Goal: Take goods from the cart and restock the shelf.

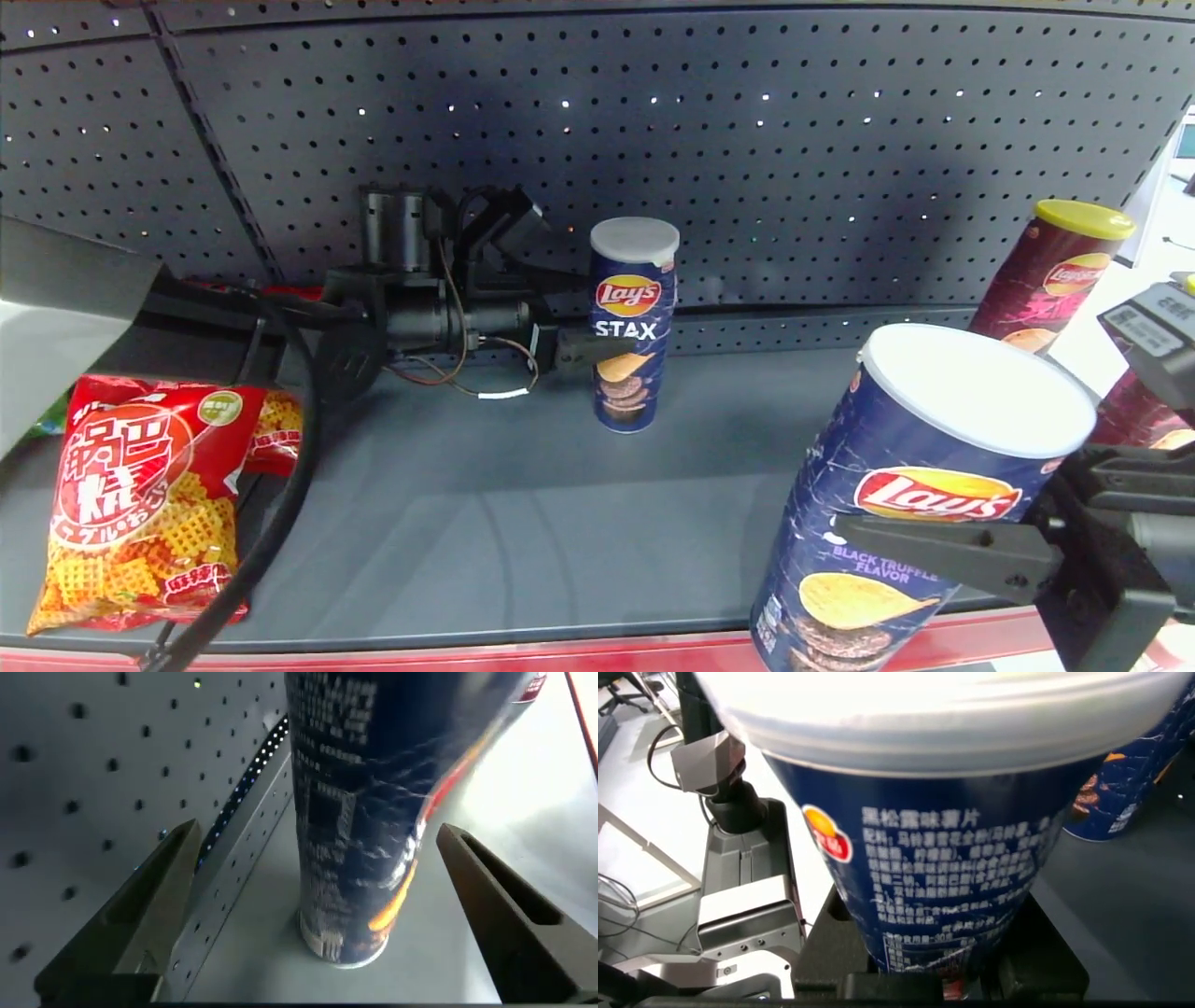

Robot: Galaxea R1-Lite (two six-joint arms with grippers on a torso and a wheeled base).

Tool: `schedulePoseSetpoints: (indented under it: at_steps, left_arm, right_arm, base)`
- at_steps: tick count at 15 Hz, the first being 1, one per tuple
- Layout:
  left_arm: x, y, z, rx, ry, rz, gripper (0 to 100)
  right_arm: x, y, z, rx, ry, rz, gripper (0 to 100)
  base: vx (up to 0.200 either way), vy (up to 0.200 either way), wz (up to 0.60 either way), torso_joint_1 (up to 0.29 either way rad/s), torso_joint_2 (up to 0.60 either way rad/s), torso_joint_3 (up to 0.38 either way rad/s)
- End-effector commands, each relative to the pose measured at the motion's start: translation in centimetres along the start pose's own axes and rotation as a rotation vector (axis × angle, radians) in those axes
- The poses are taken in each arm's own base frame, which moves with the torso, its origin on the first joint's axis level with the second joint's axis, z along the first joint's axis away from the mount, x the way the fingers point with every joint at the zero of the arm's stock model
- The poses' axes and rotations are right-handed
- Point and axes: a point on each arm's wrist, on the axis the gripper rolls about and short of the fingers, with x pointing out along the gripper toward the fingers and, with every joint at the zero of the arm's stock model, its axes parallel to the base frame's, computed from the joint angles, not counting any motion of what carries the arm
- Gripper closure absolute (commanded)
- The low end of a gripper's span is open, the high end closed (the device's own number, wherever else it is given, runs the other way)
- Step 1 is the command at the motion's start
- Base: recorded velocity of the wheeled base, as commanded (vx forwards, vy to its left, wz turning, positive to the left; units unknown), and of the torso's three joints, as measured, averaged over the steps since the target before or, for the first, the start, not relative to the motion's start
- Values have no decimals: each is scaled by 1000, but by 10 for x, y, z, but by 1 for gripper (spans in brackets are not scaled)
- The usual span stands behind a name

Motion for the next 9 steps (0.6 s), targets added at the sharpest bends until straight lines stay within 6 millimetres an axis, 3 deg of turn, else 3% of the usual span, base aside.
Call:
schedulePoseSetpoints:
  at_steps: [1,9]
  left_arm:
    - [9,-3,-4,-3,4,-21,0]
    - [36,-12,-7,2,-4,-73,0]
  right_arm:
    - [0,0,-1,2,2,2,100]
    - [0,1,-7,16,20,5,100]
  base:
    - [0,0,0,0,0,0]
    - [0,0,0,0,0,0]
